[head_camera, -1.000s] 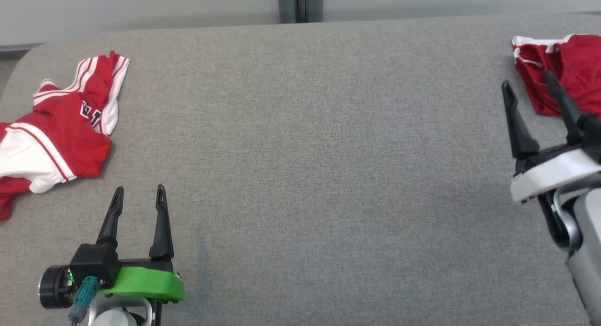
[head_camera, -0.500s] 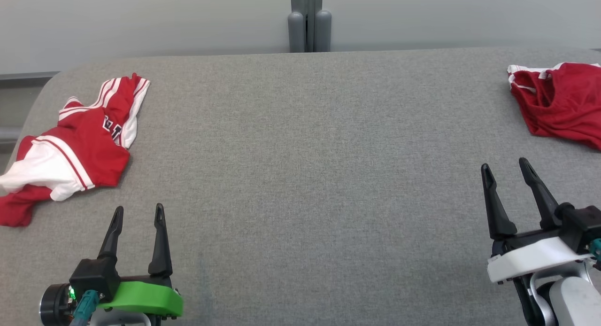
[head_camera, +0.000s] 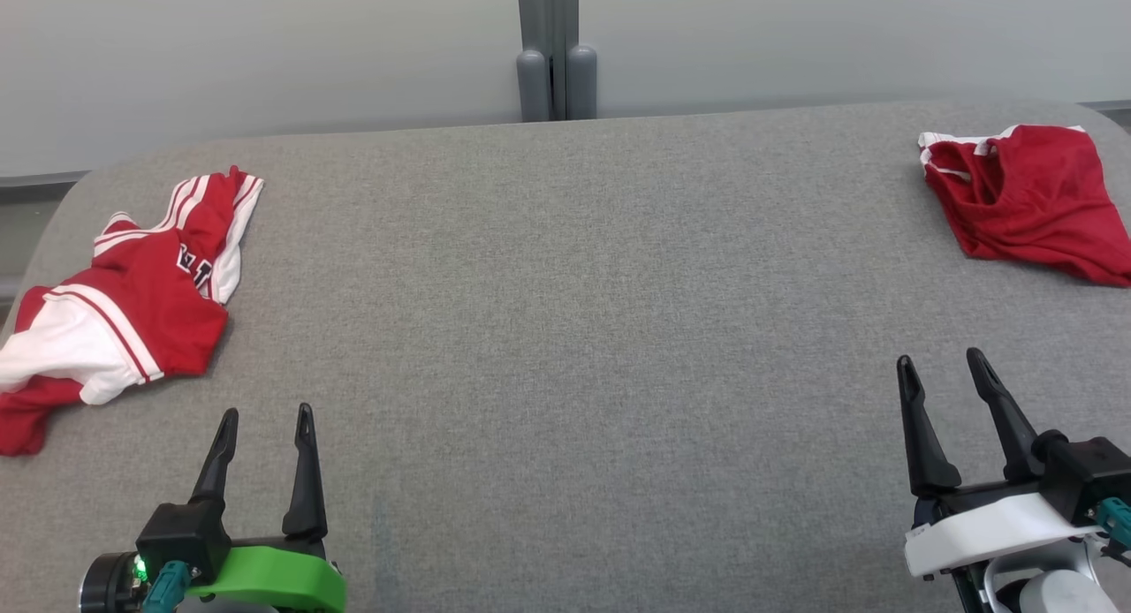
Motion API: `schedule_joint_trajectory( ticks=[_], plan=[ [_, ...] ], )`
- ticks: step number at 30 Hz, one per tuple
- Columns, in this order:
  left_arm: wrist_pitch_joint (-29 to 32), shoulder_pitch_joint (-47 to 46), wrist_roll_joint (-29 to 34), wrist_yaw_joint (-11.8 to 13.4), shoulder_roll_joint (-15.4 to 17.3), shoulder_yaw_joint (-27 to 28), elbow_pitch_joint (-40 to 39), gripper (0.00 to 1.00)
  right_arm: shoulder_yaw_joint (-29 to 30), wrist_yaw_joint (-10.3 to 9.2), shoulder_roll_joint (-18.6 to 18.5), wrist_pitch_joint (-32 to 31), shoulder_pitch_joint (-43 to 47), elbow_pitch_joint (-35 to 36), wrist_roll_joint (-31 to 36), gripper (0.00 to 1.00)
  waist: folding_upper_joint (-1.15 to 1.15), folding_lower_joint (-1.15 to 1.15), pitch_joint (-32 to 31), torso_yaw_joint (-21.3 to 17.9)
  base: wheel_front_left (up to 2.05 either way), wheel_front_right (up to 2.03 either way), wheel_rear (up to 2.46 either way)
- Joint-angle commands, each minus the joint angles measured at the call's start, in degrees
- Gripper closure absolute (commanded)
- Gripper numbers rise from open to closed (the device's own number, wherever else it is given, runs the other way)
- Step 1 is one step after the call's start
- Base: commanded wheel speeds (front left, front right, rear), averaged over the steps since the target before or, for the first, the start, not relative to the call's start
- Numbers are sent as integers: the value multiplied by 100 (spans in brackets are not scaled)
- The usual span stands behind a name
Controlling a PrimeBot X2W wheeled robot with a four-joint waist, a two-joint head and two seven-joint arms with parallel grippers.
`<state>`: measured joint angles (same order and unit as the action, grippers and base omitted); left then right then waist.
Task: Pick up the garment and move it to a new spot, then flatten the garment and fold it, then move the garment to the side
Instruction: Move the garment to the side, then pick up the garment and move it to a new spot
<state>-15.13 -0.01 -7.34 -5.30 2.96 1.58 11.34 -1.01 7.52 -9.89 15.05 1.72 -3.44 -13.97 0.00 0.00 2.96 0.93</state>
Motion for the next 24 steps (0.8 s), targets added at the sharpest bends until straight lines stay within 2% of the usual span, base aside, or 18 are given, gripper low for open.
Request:
schedule_joint_trajectory(
  ticks=[1, 16, 24],
  plan=[
    [-1, 59, 26, -14, 2, 19, 14, 0, 9, -6, 13, 18, 63, -4, 9, 0, 0, 0, -10, -4, 0, 0, 0],
    [-1, 67, 76, -59, -3, 46, 64, 0, -2, -6, 80, 18, 140, -102, -22, 0, 0, 0, -109, 58, 0, 0, 0],
    [0, 65, 103, -52, 61, 215, 25, 0, -15, -6, 110, 18, 165, -121, -16, 0, 0, 0, -153, 370, 0, 0, 0]
  ],
)
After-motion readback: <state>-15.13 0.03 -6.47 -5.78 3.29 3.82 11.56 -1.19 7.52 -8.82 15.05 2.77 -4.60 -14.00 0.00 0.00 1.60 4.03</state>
